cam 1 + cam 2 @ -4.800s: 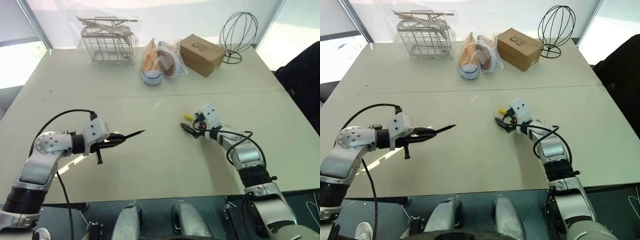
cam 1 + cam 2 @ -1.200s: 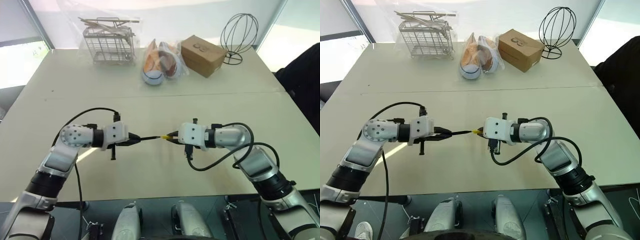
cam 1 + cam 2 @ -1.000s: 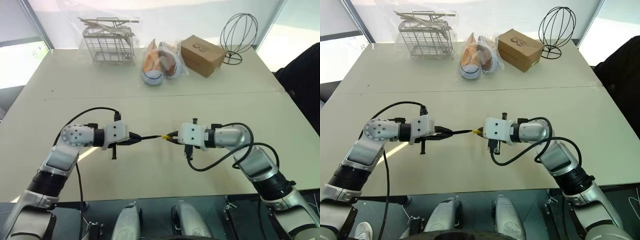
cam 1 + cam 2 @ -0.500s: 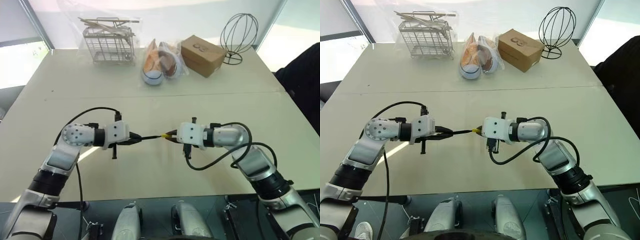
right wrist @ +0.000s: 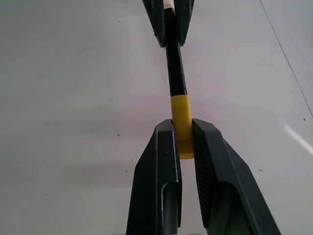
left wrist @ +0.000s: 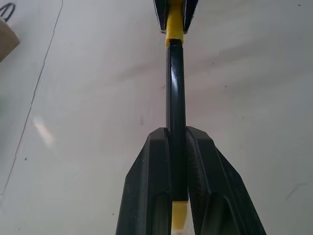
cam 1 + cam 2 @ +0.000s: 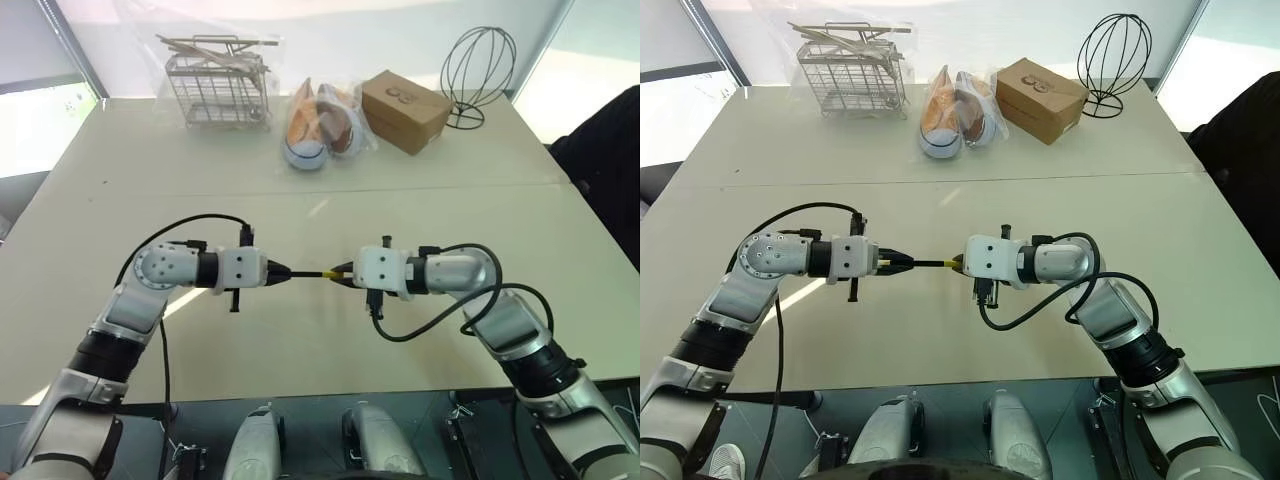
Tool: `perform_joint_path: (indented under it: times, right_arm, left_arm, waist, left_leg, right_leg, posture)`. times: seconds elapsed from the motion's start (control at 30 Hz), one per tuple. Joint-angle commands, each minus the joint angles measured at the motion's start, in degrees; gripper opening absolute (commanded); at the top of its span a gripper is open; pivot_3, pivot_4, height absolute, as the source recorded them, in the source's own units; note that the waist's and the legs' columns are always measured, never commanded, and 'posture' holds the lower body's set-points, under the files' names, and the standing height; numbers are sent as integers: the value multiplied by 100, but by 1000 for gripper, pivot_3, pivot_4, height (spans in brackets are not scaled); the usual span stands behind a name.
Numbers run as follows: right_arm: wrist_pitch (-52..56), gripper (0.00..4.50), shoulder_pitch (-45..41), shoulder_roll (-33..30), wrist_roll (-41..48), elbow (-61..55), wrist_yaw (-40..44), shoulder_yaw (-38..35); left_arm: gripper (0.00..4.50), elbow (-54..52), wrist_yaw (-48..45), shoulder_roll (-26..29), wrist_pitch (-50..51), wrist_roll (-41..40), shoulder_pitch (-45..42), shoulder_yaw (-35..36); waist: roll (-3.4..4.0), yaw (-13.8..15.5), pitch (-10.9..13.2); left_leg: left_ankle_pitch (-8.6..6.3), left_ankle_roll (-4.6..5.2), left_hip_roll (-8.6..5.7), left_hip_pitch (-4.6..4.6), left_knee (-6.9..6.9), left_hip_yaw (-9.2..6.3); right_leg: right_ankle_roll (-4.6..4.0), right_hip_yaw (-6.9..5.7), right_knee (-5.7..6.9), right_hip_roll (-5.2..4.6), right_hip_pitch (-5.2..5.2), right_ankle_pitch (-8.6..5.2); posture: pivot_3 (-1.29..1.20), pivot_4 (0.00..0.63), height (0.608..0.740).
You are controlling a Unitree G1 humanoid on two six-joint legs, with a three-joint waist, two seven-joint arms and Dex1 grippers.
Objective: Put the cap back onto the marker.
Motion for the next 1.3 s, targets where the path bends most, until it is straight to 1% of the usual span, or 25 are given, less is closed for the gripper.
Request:
perform_joint_path:
  times: [0.03, 0.2, 0.6, 0.8, 1.3]
  right_arm:
    - [-62, 31, -210, -66, 1, -257, 120, 10]
    - [-36, 31, -336, -92, -253, -245, 85, 132]
    - [346, 31, -521, 46, -458, -383, 12, 283]
    - [467, 31, -563, 161, -476, -438, -12, 290]
    - [-93, 31, -569, 479, -243, -356, -69, 124]
  left_arm:
    - [0, -235, 110, 17, -349, 99, -187, 16]
    - [0, -111, 239, 45, -703, 355, -232, -44]
    - [0, -74, 577, -68, -841, 572, -212, -60]
    - [0, -92, 673, -137, -840, 545, -196, -38]
    - [0, -10, 627, -315, -1022, 244, -238, 67]
  waist:
    - [0, 2, 0]
    - [0, 0, 0]
    - [0, 3, 0]
    - [0, 1, 0]
    - [0, 2, 0]
  left_leg:
    - [0, 0, 0, 0, 0, 0]
    - [0, 0, 0, 0, 1, 0]
    - [0, 1, 0, 0, 2, 0]
    - [0, 0, 0, 0, 2, 0]
    - [0, 1, 1, 0, 3, 0]
  right_leg:
    - [0, 0, 0, 0, 0, 0]
    - [0, 0, 0, 0, 0, 0]
    - [0, 0, 1, 0, 0, 0]
    - [0, 0, 2, 0, 0, 0]
    - [1, 0, 3, 0, 0, 0]
  posture:
    - [0, 150, 740]
    - [0, 150, 740]
    - [0, 150, 740]
    - [0, 150, 740]
    - [0, 150, 740]
